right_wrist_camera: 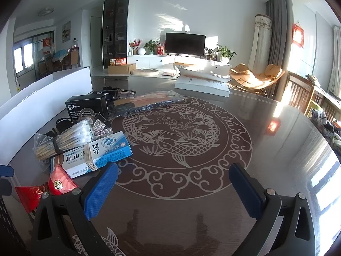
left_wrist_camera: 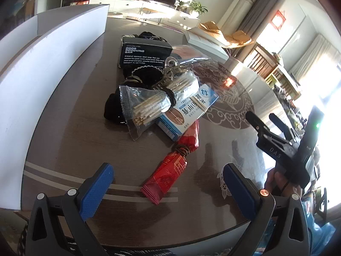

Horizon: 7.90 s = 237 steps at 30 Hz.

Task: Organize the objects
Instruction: 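Move left tool toward the red snack packet while right tool approaches the blue-white box, then grasp the red packet with left tool while right tool grasps the nail cream box, then carry both items into the cardboard bin and open both tools, then withdraw both tools from the bin back over the table, then grasp the bagged cotton swab bundle with the right tool and lift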

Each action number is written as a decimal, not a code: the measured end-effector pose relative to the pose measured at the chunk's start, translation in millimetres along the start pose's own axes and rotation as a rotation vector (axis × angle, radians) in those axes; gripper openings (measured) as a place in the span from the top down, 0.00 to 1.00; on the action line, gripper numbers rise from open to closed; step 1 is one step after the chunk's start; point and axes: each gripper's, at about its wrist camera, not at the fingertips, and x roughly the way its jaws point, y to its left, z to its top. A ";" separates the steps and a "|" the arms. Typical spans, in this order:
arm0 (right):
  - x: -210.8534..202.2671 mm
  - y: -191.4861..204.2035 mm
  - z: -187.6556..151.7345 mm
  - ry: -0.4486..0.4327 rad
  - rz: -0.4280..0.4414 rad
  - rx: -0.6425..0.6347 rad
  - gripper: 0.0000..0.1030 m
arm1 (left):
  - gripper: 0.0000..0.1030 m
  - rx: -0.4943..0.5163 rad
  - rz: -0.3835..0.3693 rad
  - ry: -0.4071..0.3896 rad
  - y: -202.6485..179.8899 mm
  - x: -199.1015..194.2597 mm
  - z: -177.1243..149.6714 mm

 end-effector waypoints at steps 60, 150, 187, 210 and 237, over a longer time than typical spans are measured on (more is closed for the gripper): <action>33.8 142.5 -21.5 0.279 0.453 -0.387 0.00 | 0.00 -0.416 0.068 0.052 81.6 6.2 -7.6; 26.9 371.5 182.9 0.403 0.962 -0.214 0.58 | 0.81 -0.340 0.417 -0.140 242.6 -133.2 82.3; 15.0 -0.2 -22.9 0.316 0.168 -0.229 0.01 | 0.10 0.071 0.066 -0.031 -42.4 16.2 10.7; 21.9 -9.9 -27.2 0.323 0.212 -0.140 0.00 | 0.10 -0.061 0.092 -0.008 -16.1 41.7 11.6; 22.8 -8.9 -27.1 0.323 0.215 -0.143 0.00 | 0.10 -0.334 0.093 -0.135 33.5 19.7 5.6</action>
